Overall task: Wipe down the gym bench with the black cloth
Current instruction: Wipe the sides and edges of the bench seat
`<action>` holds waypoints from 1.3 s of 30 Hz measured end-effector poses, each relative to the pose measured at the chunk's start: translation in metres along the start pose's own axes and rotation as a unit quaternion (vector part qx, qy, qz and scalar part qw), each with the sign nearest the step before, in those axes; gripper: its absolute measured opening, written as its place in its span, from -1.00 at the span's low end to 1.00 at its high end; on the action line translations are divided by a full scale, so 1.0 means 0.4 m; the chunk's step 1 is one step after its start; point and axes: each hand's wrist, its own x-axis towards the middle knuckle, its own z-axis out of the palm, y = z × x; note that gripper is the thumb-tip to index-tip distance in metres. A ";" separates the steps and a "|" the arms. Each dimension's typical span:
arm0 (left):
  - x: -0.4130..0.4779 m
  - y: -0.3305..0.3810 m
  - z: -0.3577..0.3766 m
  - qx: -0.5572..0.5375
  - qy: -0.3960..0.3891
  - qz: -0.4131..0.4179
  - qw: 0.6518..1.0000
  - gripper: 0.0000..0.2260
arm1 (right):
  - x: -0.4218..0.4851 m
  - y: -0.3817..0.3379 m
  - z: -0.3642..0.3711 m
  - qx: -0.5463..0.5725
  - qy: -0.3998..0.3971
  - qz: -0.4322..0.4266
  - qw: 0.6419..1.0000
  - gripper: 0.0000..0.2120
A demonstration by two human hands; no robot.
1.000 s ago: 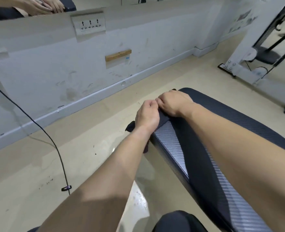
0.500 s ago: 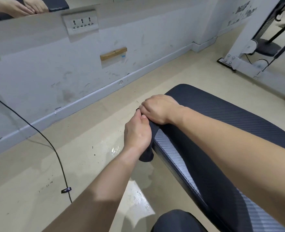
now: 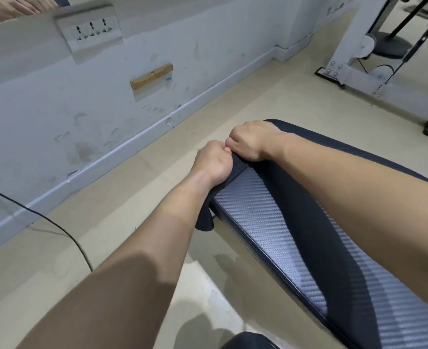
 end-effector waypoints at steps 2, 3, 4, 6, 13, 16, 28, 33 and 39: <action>-0.005 0.001 -0.001 0.005 -0.009 -0.002 1.000 -0.69 | -0.005 -0.005 0.001 -0.006 0.004 0.001 1.000 -0.59; -0.013 0.001 -0.001 0.008 -0.010 -0.003 1.000 -0.70 | -0.007 -0.009 0.002 -0.010 0.003 -0.002 1.000 -0.59; -0.020 0.000 -0.002 0.012 -0.007 -0.001 1.000 -0.71 | -0.008 -0.015 0.002 -0.016 0.000 -0.011 1.000 -0.61; -0.035 0.003 -0.007 0.024 -0.006 -0.002 1.000 -0.69 | -0.011 -0.028 -0.004 -0.032 -0.013 -0.036 0.999 -0.65; -0.080 0.038 -0.023 0.056 -0.026 -0.068 0.996 -0.72 | -0.025 -0.027 -0.023 -0.013 -0.036 -0.043 0.998 -0.63; -0.044 0.076 -0.023 0.103 -0.058 -0.076 0.990 -0.74 | -0.008 0.018 -0.024 -0.005 -0.051 -0.078 0.996 -0.65; 0.217 0.300 0.088 0.172 -0.111 -0.053 0.977 -0.69 | 0.013 0.258 -0.011 0.210 -0.099 0.117 0.966 -0.77; 0.300 0.371 0.170 0.293 -0.264 0.076 0.916 -0.69 | -0.085 0.348 0.008 0.271 -0.163 0.221 0.923 -0.70; 0.285 0.459 0.275 0.348 -0.413 0.196 0.818 -0.74 | -0.217 0.428 -0.010 0.264 -0.247 0.327 0.873 -0.62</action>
